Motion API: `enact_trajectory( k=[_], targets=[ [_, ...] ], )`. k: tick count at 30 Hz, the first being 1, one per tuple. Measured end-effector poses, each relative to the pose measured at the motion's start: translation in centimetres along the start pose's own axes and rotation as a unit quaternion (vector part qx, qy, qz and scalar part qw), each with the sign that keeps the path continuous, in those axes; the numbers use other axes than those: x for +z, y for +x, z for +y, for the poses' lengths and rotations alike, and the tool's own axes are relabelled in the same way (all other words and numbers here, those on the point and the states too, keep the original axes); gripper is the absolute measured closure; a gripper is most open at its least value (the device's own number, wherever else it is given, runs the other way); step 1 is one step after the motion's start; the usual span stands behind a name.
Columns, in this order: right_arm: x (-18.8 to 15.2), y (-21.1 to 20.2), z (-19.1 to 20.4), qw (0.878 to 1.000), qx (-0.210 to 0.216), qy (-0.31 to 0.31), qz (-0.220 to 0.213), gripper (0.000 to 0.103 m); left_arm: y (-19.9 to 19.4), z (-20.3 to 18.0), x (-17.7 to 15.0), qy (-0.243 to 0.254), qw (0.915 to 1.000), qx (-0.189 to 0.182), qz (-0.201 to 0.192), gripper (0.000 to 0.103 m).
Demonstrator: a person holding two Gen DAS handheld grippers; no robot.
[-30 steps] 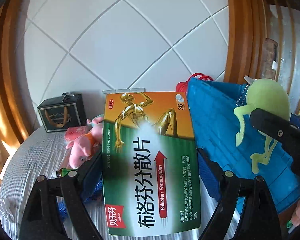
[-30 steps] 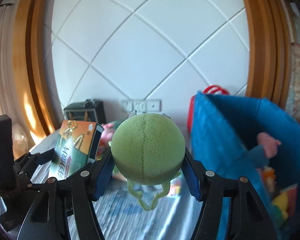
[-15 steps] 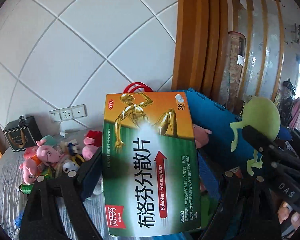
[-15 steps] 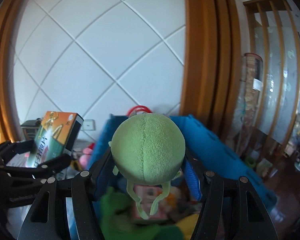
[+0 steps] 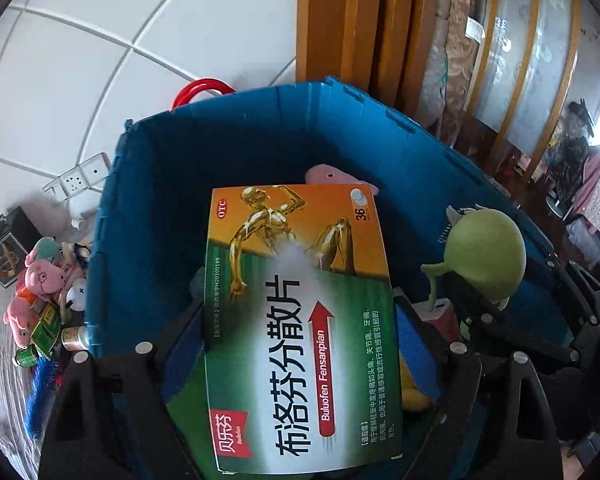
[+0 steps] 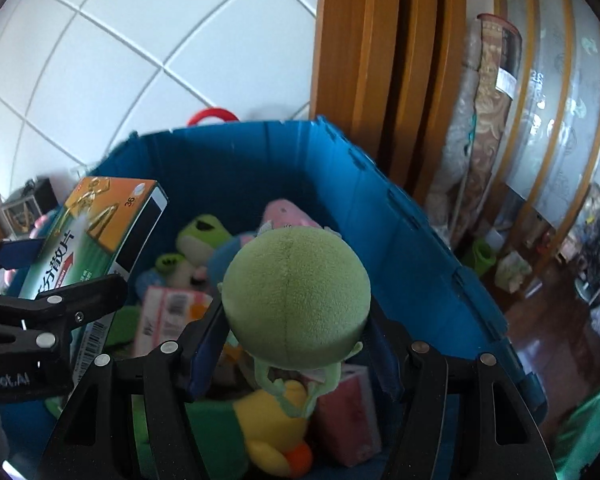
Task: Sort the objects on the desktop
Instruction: 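Carry the medicine box and green ball plush over the blue bin, then open both grippers to drop the box and plush into the bin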
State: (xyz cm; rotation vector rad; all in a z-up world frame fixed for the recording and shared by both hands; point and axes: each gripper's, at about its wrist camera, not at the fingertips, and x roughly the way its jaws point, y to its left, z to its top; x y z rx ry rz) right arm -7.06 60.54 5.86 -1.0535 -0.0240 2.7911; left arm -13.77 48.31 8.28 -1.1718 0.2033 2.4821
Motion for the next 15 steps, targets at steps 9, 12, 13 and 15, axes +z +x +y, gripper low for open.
enact_trajectory(
  k=[9,12,13,15],
  targets=[
    [-0.7,2.1,-1.6,0.999,-0.014,-0.027,0.043,0.035,2.0,-1.8,0.1,0.011,0.9994,-0.006,0.032,0.015],
    [-0.9,2.4,-1.6,0.998,-0.013,-0.032,0.051,0.031,2.4,-1.7,0.0,0.006,0.9989,-0.01,0.045,0.015],
    [-0.9,2.3,-1.6,0.998,-0.012,-0.033,0.05,0.023,2.3,-1.5,-0.1,0.004,0.9988,-0.011,0.048,0.015],
    [-0.9,2.1,-1.5,0.998,-0.02,-0.035,0.046,0.014,2.3,-1.3,-0.2,-0.001,0.9984,-0.017,0.054,0.015]
  ],
)
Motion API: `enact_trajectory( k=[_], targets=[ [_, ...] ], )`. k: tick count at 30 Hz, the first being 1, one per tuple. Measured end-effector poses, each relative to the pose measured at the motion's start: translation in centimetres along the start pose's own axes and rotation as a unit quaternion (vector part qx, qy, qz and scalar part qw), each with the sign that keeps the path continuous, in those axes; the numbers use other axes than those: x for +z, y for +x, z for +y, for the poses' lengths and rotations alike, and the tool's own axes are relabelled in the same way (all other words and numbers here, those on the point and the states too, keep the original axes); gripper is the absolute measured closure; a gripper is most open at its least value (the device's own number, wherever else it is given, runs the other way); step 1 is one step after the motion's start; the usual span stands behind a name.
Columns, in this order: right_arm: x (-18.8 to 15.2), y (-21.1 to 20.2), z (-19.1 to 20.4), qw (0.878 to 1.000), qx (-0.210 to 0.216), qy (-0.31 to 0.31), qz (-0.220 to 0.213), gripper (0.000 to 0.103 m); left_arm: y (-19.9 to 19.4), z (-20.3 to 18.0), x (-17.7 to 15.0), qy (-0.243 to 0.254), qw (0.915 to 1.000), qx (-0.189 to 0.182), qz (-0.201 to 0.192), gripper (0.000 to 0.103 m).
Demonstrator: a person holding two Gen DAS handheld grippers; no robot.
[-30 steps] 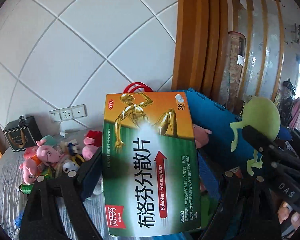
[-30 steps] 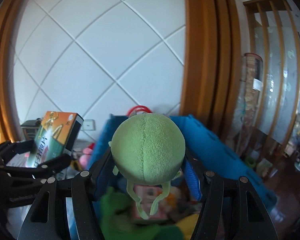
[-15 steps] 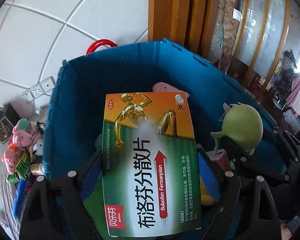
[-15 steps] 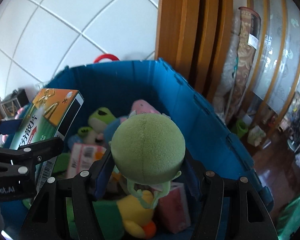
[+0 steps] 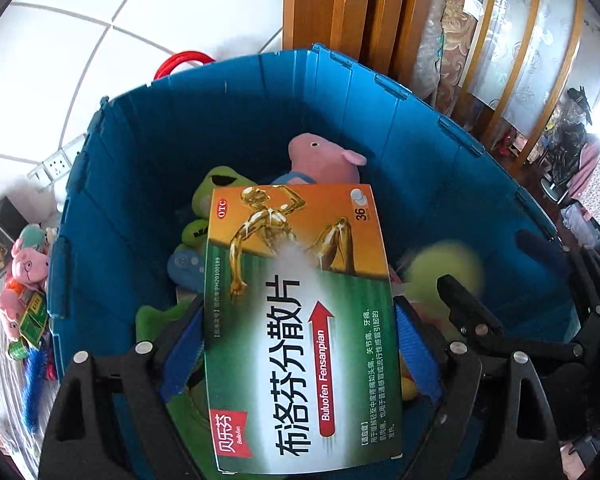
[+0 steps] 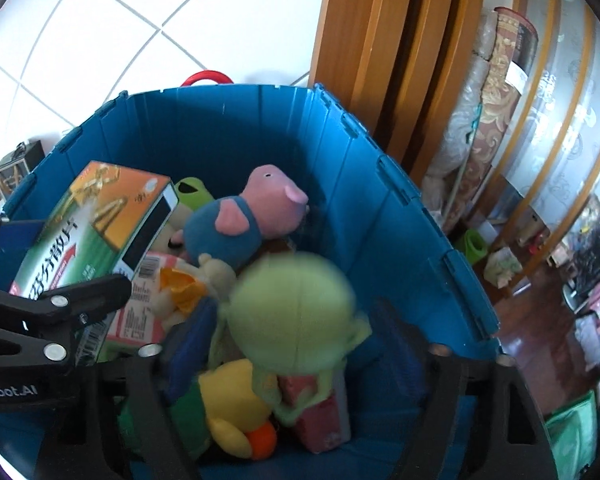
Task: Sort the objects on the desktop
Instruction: 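Open both grippers to drop the box and plush into the bin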
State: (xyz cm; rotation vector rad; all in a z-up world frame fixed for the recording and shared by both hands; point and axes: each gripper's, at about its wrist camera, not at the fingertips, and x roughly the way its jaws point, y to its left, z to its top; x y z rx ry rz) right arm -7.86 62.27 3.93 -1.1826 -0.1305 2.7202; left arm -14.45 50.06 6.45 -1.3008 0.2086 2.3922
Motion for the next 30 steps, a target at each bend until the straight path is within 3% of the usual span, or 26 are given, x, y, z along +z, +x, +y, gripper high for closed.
enact_trajectory(
  k=[7,15,30],
  targets=[
    [-0.5,-1.0,0.3,1.0,0.005,-0.006,-0.01,0.001,-0.5,0.5,-1.0,-0.006,1.0,-0.003,0.007,0.015],
    [-1.5,-1.7,0.8,1.0,0.021,-0.014,-0.01,0.001,-3.8,0.2,-1.8,-0.001,0.9986,-0.017,-0.051,0.015],
    [-2.5,-3.3,1.0,0.999,0.026,-0.008,-0.022,0.001,-5.8,1.0,-3.0,-0.009,0.9973,-0.016,-0.072,0.015]
  ],
)
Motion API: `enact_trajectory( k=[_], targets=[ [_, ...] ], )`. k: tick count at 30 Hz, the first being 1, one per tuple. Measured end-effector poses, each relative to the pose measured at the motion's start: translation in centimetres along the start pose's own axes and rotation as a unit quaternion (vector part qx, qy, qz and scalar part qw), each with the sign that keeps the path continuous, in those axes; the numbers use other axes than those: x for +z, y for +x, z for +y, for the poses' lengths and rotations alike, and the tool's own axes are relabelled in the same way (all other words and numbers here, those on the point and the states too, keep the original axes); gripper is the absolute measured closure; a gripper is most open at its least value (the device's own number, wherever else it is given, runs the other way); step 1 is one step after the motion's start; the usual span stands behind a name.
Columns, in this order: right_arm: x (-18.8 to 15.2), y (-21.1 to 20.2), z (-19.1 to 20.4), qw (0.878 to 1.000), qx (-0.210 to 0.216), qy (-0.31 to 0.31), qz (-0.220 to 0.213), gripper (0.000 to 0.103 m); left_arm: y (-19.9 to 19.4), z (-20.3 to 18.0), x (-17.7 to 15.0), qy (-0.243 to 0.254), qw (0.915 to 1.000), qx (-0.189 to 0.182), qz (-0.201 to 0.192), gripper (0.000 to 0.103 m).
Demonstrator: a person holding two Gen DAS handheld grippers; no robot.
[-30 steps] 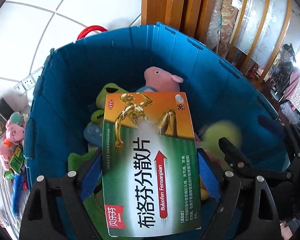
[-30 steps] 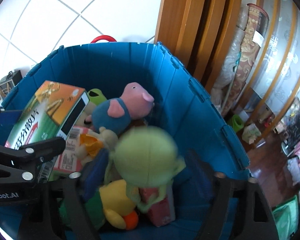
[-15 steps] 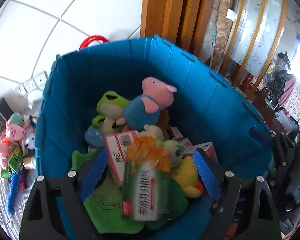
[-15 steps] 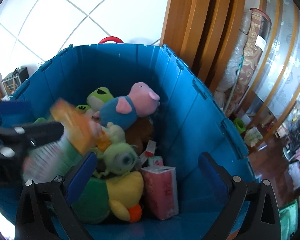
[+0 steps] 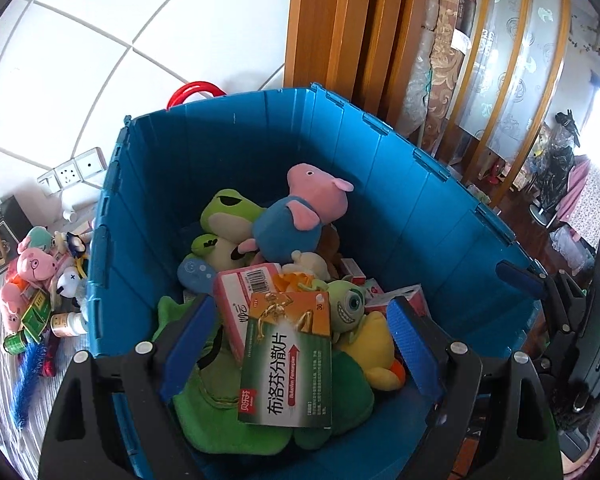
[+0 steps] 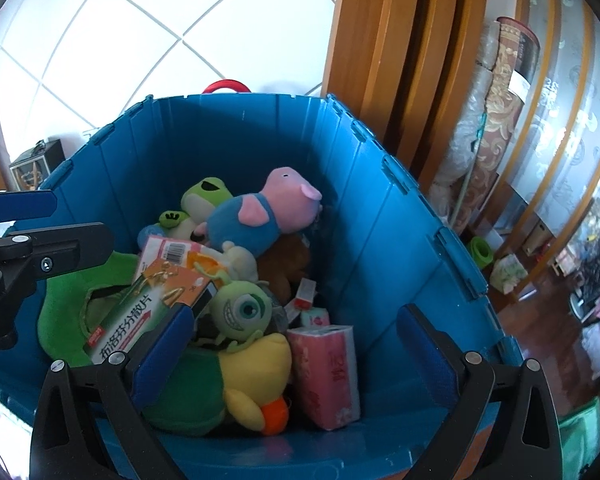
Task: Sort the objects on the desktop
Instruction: 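Open both grippers to drop the box and plush into the bin, then withdraw both grippers from the bin back toward the pile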
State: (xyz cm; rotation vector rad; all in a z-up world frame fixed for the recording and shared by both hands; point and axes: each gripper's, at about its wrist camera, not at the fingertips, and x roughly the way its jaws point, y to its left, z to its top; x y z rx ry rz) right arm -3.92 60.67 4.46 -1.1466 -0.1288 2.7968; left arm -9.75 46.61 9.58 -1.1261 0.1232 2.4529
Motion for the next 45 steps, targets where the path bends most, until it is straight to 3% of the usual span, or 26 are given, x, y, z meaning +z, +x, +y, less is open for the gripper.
enact_trajectory(
  k=[11,27,39,45],
  targets=[
    [0.9,-1.4,2.7,1.0,0.012,-0.011,-0.022,0.0,-3.5,3.5,-1.0,-0.014,0.9987,0.022,-0.043,0.015],
    [2.9,-3.8,11.1,0.996,0.043,-0.056,-0.062,0.0,-8.0,11.9,-3.4,-0.057,0.9919,0.054,-0.1,0.015],
    [4.1,-5.6,20.5,0.991,0.068,-0.077,-0.084,0.0,-10.7,22.2,-6.8,-0.092,0.9867,0.083,-0.105,0.015],
    [4.9,-6.0,26.6,0.988,0.091,-0.087,-0.089,0.0,-12.2,29.2,-9.7,-0.101,0.9818,0.11,-0.117,0.015]
  ],
)
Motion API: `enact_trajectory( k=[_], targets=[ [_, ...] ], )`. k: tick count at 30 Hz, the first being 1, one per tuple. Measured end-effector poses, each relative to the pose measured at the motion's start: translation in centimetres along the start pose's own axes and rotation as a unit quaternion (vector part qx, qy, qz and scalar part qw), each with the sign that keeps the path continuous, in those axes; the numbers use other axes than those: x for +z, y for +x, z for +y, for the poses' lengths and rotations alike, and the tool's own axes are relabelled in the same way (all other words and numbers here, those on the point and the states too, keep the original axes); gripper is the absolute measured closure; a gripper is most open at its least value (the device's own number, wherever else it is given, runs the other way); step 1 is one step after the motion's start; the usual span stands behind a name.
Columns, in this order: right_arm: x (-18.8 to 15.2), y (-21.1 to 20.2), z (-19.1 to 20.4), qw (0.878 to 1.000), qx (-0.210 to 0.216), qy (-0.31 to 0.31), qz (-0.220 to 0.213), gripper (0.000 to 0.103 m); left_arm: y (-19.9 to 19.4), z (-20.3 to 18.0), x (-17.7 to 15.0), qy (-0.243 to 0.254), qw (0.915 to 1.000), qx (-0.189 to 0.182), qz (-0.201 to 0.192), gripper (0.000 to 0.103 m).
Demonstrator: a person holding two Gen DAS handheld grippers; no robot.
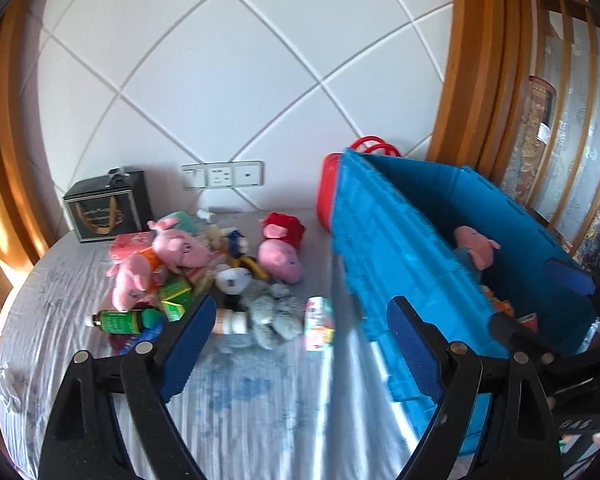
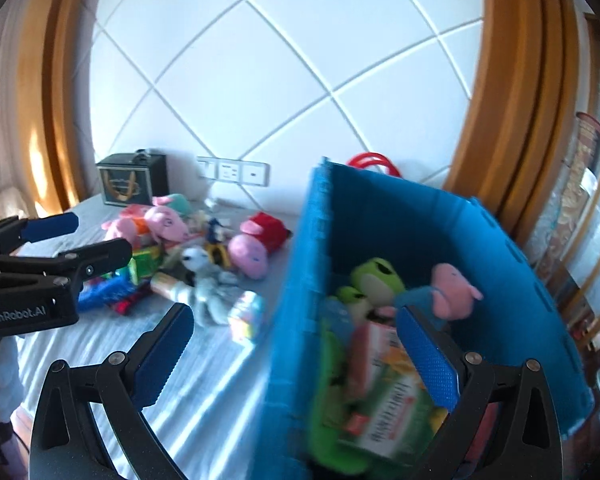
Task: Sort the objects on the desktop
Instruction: 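Withdraw both grippers from the bin back toward the pile, then grasp the green medicine box with the left gripper while the right grasps the beige pill bottle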
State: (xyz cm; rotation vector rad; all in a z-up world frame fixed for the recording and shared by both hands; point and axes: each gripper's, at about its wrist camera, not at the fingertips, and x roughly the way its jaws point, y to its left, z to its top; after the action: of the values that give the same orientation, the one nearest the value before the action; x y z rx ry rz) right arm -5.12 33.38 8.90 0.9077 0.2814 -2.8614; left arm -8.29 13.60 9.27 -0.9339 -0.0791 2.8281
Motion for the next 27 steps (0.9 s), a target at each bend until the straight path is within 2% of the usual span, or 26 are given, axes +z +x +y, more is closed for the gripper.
enact_trajectory(
  k=[8,14,20,27],
  targets=[
    [1.9,3.4,7.7,0.999,0.05,-0.008,0.002,0.0,1.5,12.0,-1.9,-0.042,0.9968,0.068,0.0,0.015],
    [1.5,8.1,11.3,0.996,0.078,0.009,0.029,0.0,4.4,19.2,-4.1,-0.068,0.9904,0.115,0.035,0.015],
    [0.2,13.6,13.2,0.992,0.088,0.022,0.083,0.0,8.2,22.6,-6.2,-0.09,0.9845,0.125,0.083,0.015],
    [-1.1,19.2,13.6,0.989,0.069,0.03,0.13,0.0,13.3,22.8,-5.8,-0.097,0.9825,0.11,0.115,0.015]
  ],
)
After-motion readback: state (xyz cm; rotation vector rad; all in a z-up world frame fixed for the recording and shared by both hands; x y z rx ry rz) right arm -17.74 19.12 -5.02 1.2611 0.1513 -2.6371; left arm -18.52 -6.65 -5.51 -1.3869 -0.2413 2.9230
